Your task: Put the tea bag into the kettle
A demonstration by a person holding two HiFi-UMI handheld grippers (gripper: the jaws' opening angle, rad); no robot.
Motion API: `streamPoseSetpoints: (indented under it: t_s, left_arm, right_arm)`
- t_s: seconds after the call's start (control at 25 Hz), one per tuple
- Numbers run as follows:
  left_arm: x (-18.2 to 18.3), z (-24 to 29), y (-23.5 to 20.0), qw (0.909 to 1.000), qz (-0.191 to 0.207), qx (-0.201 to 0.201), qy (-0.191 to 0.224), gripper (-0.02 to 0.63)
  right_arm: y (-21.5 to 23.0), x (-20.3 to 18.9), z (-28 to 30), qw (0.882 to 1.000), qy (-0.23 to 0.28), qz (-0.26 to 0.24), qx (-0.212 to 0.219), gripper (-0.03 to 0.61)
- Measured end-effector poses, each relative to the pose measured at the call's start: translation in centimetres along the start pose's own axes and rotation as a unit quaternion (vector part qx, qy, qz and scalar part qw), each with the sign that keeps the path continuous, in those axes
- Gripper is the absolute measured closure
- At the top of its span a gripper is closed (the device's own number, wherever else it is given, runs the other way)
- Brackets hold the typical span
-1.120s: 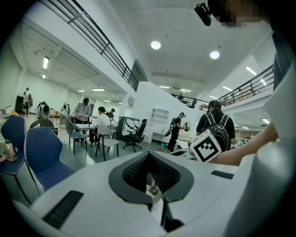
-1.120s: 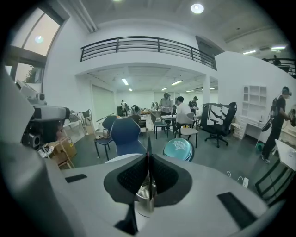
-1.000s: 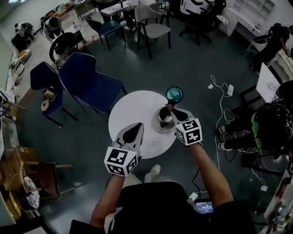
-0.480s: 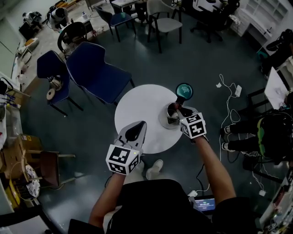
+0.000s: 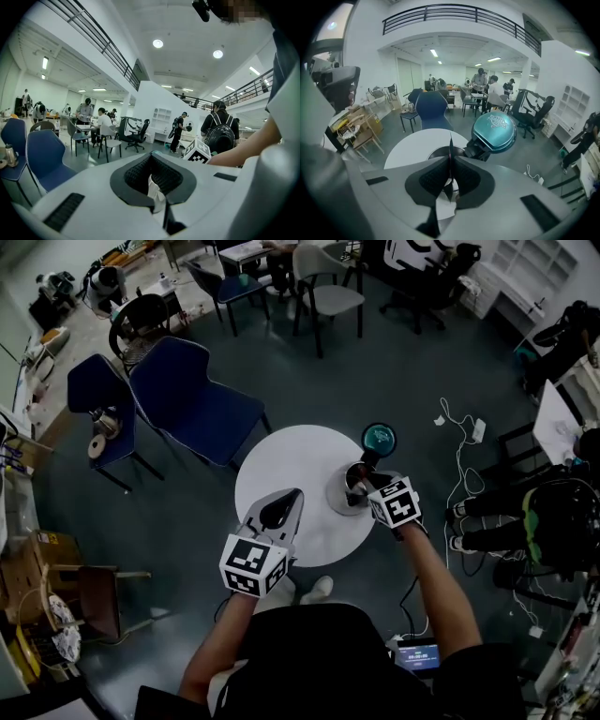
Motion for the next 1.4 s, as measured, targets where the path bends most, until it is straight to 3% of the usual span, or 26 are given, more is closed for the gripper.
streamPoseSetpoints:
  t_s: [0.36,0.76,1.16,1.4]
  left_arm:
    - [0.7,0.7,-2.8,0.9999,-0.004,-0.011,-0.002,0.598]
    - [0.5,1.0,-5.3,0.9999,-0.009,-0.011,-0.008,0.598]
    - [1.1,2.2,-5.7,0.9997,-0.001,-0.021,-0.016,0.598]
    - [1.7,3.8,-5.1,0.9993,0.007,-0.031,-0.021,0.598]
  right_arm:
    - [0.0,1.0,1.8,0.999,-0.032,-0.019,-0.014,0.538]
    - [-0.2,1.1,3.8,0.998,-0.057,-0.041,-0.001,0.538]
    - [0.0,1.1,4.6,0.995,-0.08,-0.061,-0.015,0.538]
    - [0.7,0.9,4.7,0.994,-0.078,-0.073,-0.003,0.522]
Point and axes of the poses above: the fingertips, and each gripper's own axes: z forward along the fingers, y to its right, x out of its top, the point moved 10 cm from there along -z, backward along the fingers, and after that the axes turned 7 degrees about -y, right-handed, at the moved point
